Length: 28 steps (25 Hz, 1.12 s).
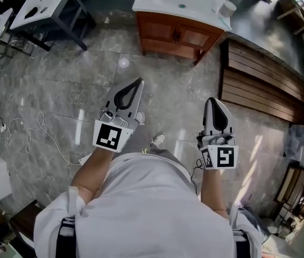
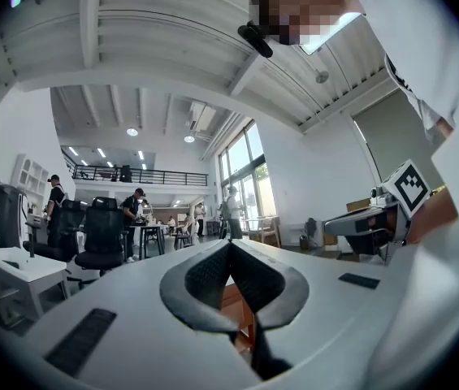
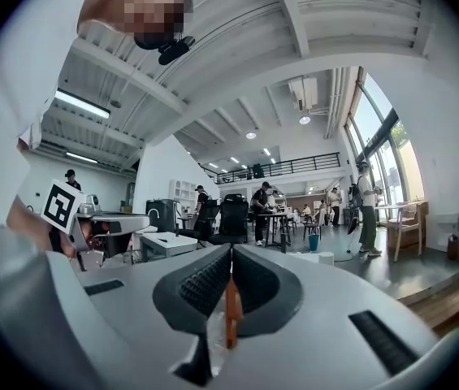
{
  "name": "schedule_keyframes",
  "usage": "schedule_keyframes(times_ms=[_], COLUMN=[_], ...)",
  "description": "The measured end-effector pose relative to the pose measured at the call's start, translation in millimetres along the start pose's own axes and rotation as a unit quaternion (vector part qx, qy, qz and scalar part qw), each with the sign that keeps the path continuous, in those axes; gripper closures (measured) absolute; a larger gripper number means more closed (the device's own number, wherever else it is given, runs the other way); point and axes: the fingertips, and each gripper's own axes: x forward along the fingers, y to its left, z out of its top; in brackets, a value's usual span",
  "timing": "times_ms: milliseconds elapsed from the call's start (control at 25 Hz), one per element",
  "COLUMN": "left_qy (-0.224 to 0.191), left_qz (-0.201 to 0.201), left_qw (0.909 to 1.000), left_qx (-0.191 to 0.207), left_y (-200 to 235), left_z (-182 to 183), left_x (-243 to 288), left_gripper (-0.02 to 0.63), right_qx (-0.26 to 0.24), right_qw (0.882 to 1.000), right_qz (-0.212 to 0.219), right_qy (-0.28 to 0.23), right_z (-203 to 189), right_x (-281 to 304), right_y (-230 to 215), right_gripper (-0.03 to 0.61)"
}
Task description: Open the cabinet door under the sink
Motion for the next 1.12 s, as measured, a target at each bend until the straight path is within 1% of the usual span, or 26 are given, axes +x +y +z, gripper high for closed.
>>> schedule_keyframes(times_ms=[160, 360, 480, 600, 720, 840, 1000, 1120], left_qy=[-0.001, 0.006, 0.007, 0.001, 0.006, 0.009, 0.016, 0.015], left_qz=[0.006, -0.009, -0.017, -0.023, -0.032, -0.044, -0.05, -0.052], left_qw=[0.9999, 0.9996, 0.9993, 0.9993, 0.999, 0.9985, 0.998, 0.9976], left_qx=[-0.009, -0.026, -0.032, -0.03, -0.031, -0.03, -0.034, -0.044], left_y=[19.1, 49.7, 80.2, 119.5, 159.2, 189.5, 218.7, 231.1], left_z=[-7.0, -33.0, -43.5, -44.7, -50.1, -53.4, -64.0, -70.1], left_x=[10.8, 51.1, 91.8, 135.7, 170.6, 199.7, 228.1, 245.7], left_gripper=[0.604, 0.604, 0.604, 0.604, 0.604, 0.604, 0.604, 0.604], right_qx=[-0.004, -0.011, -0.011, -0.013, -0.002, -0.001, 0.003, 0.002], right_qw=[1.0, 1.0, 0.999, 0.999, 0.999, 0.999, 0.999, 0.998], right_qz=[0.004, -0.009, -0.015, -0.015, -0.019, -0.026, -0.035, -0.044], right_qy=[0.005, 0.017, 0.029, 0.037, 0.033, 0.029, 0.031, 0.036], right_z=[-1.8, -7.8, -10.8, -11.0, -4.5, 2.9, 6.2, 6.5], right_x=[21.1, 64.8, 107.4, 162.9, 217.6, 262.9, 298.7, 309.5], right_y=[-2.5, -14.2, -28.1, -40.9, -48.9, -52.8, -54.0, -59.6], right_gripper=[0.543, 0.543, 0.543, 0.543, 0.543, 0.543, 0.543, 0.543])
